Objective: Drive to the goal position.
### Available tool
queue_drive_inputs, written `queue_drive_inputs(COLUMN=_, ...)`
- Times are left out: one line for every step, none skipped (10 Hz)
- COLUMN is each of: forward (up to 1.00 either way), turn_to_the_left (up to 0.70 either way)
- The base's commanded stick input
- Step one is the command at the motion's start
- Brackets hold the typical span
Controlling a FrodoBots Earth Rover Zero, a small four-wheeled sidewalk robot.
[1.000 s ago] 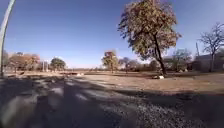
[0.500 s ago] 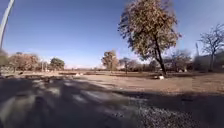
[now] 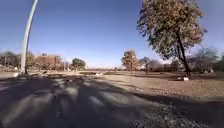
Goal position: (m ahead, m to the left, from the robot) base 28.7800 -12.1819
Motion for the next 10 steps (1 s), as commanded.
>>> queue_drive_inputs(forward=0.50, turn_to_the_left=0.00)
queue_drive_inputs(forward=0.50, turn_to_the_left=0.00)
queue_drive_inputs(forward=0.50, turn_to_the_left=0.00)
queue_drive_inputs(forward=0.50, turn_to_the_left=0.00)
queue_drive_inputs(forward=0.50, turn_to_the_left=0.00)
queue_drive_inputs(forward=0.50, turn_to_the_left=0.00)
queue_drive_inputs(forward=0.50, turn_to_the_left=0.00)
queue_drive_inputs(forward=0.50, turn_to_the_left=0.00)
queue_drive_inputs(forward=0.50, turn_to_the_left=0.00)
queue_drive_inputs(forward=0.50, turn_to_the_left=0.00)
